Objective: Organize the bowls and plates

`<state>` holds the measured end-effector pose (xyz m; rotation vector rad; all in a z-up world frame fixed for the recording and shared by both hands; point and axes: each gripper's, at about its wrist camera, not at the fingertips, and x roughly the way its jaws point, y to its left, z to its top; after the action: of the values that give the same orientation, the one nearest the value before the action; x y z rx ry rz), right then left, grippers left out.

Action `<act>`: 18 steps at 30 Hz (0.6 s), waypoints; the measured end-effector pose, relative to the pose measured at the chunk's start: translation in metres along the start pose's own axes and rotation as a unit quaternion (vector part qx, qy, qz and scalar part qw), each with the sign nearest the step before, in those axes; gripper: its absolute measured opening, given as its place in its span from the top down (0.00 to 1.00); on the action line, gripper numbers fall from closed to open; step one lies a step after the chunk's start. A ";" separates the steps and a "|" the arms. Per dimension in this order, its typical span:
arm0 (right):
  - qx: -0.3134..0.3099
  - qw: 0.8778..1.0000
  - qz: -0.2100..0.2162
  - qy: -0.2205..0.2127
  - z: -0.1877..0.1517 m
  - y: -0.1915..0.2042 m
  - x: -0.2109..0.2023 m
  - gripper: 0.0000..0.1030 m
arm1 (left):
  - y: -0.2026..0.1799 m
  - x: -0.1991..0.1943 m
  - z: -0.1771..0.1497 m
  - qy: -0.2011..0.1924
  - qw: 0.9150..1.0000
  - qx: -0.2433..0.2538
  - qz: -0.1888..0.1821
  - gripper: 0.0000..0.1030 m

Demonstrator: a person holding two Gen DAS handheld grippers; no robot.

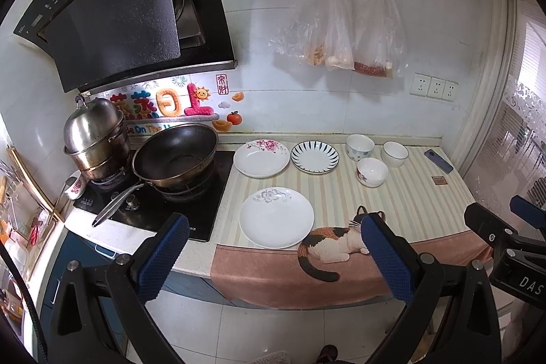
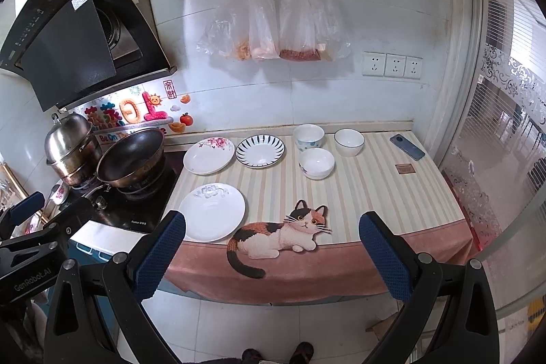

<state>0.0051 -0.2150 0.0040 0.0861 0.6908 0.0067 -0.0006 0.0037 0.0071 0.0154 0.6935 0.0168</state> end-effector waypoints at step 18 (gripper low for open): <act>0.000 1.000 0.001 -0.003 0.006 0.006 -0.001 0.00 | 0.000 -0.004 0.005 -0.007 1.000 0.003 0.003 0.00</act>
<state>0.0085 -0.2094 0.0094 0.0862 0.6849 0.0096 -0.0002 0.0041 0.0133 0.0238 0.6786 0.0204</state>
